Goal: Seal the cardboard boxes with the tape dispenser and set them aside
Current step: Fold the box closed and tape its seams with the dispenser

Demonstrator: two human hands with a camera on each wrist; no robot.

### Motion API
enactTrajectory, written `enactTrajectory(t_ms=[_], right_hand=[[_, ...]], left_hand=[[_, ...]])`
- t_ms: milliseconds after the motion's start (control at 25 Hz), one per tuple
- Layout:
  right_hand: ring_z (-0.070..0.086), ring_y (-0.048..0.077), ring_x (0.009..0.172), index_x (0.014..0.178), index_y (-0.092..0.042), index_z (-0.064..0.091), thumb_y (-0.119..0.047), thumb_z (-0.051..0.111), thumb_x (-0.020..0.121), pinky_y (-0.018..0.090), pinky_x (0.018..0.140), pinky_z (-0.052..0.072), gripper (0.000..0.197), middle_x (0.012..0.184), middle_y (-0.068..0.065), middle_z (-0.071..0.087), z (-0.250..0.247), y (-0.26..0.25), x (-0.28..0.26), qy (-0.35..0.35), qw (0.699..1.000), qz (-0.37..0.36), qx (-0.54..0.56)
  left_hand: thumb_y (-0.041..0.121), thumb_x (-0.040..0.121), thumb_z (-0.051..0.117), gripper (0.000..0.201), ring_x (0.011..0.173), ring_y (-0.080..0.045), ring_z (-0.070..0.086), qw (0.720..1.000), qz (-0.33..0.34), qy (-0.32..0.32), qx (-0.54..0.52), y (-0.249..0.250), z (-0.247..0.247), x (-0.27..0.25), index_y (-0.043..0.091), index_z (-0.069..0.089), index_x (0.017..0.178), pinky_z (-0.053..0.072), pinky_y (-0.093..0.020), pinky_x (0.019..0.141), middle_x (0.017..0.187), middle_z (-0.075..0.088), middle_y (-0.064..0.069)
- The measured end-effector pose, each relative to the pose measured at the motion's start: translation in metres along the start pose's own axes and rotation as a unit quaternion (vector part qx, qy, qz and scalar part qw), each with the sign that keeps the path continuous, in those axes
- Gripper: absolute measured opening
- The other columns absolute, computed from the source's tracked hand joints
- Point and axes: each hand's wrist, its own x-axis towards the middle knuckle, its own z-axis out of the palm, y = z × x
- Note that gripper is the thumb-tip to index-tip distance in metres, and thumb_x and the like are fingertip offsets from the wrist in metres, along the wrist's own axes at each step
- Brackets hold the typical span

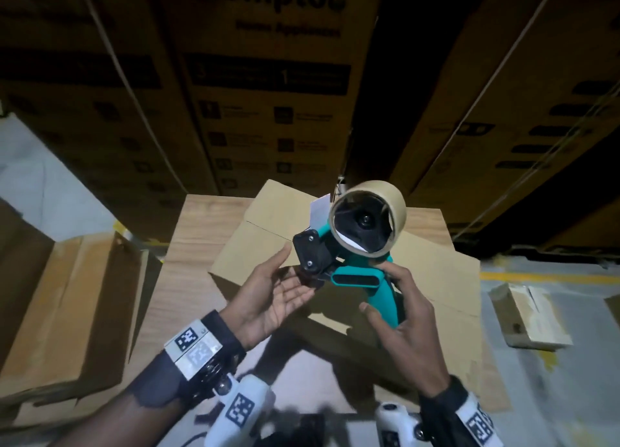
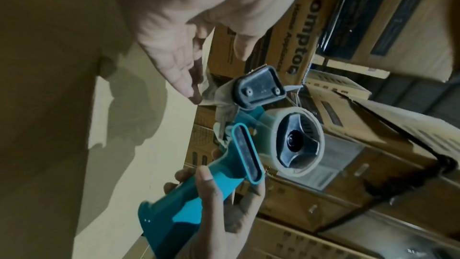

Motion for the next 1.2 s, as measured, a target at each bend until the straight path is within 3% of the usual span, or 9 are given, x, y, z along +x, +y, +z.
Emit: enactTrajectory(t_ms=[160,280,480,640,760,880,960,1040,1200], right_hand=[[0.064,0.01,0.11,0.128,-0.046,0.051,-0.001,0.077,0.085,0.028,0.089,0.057,0.068,0.123,-0.021,0.063,0.045,-0.026,0.017,-0.015,1.0,0.014,0.005],[0.065,0.008,0.107,0.123,-0.05,0.052,0.004,0.077,0.084,0.02,0.086,0.055,0.071,0.118,-0.023,0.064,0.074,-0.04,0.027,-0.013,1.0,0.015,0.013],[0.065,0.011,0.103,0.121,-0.053,0.052,0.003,0.079,0.082,0.019,0.081,0.055,0.072,0.115,-0.023,0.064,0.112,-0.058,0.048,-0.021,1.0,0.017,0.004],[0.067,0.017,0.1,0.122,-0.049,0.053,0.002,0.08,0.082,0.03,0.082,0.057,0.07,0.116,-0.015,0.066,0.122,-0.062,0.058,-0.017,1.0,0.014,0.0],[0.068,0.02,0.1,0.124,-0.044,0.055,0.002,0.08,0.082,0.036,0.082,0.057,0.068,0.116,-0.009,0.067,0.116,-0.058,0.068,-0.024,1.0,0.011,0.002],[0.068,0.02,0.105,0.127,-0.04,0.055,0.001,0.079,0.083,0.036,0.086,0.058,0.064,0.12,-0.01,0.067,0.104,-0.054,0.076,-0.044,0.999,0.007,-0.001],[0.068,0.019,0.107,0.128,-0.037,0.055,-0.001,0.079,0.084,0.036,0.088,0.058,0.062,0.122,-0.011,0.066,0.095,-0.051,0.08,-0.056,0.998,0.004,-0.005],[0.067,0.019,0.11,0.13,-0.035,0.055,-0.002,0.078,0.086,0.037,0.091,0.057,0.059,0.123,-0.011,0.065,0.084,-0.046,0.084,-0.078,0.997,0.002,-0.014],[0.065,0.02,0.109,0.132,-0.036,0.051,-0.01,0.074,0.092,0.049,0.089,0.056,0.053,0.124,-0.009,0.064,0.073,-0.038,0.088,-0.131,0.991,0.007,-0.027]], left_hand=[[0.01,0.088,0.07,0.023,0.066,-0.018,0.071,0.997,0.043,0.059,0.016,0.036,-0.034,0.012,-0.003,0.067,0.108,0.063,-0.028,0.065,0.079,0.072,-0.012],[0.007,0.094,0.063,0.019,0.063,-0.019,0.072,0.996,0.045,0.072,0.029,0.06,-0.055,0.016,-0.006,0.066,0.108,0.062,-0.027,0.056,0.081,0.075,-0.016],[-0.004,0.091,0.051,0.007,0.059,-0.023,0.073,0.998,0.014,0.067,0.0,0.097,-0.09,0.021,-0.005,0.058,0.09,0.059,-0.025,0.05,0.082,0.073,-0.023],[-0.004,0.095,0.056,0.007,0.051,-0.018,0.069,0.996,0.03,0.084,0.012,0.113,-0.098,0.027,-0.008,0.062,0.095,0.057,-0.023,0.046,0.091,0.07,-0.026],[-0.002,0.094,0.064,0.012,0.05,-0.015,0.068,0.995,0.04,0.078,0.047,0.122,-0.099,0.03,-0.01,0.071,0.098,0.057,-0.021,0.046,0.088,0.07,-0.024],[-0.009,0.094,0.059,0.023,0.059,-0.017,0.071,0.993,0.032,0.056,0.098,0.123,-0.095,0.03,-0.005,0.079,0.083,0.058,-0.019,0.05,0.082,0.073,-0.022],[-0.013,0.093,0.056,0.03,0.07,-0.02,0.073,0.991,0.038,0.054,0.113,0.126,-0.092,0.031,-0.001,0.08,0.079,0.059,-0.02,0.052,0.089,0.075,-0.024],[-0.016,0.093,0.054,0.027,0.073,-0.02,0.074,0.989,0.055,0.061,0.121,0.13,-0.088,0.034,-0.003,0.078,0.09,0.059,-0.019,0.054,0.094,0.076,-0.024],[-0.019,0.09,0.057,0.027,0.064,-0.015,0.074,0.971,0.116,0.087,0.188,0.14,-0.08,0.037,-0.001,0.073,0.103,0.058,-0.018,0.053,0.082,0.076,-0.017]])
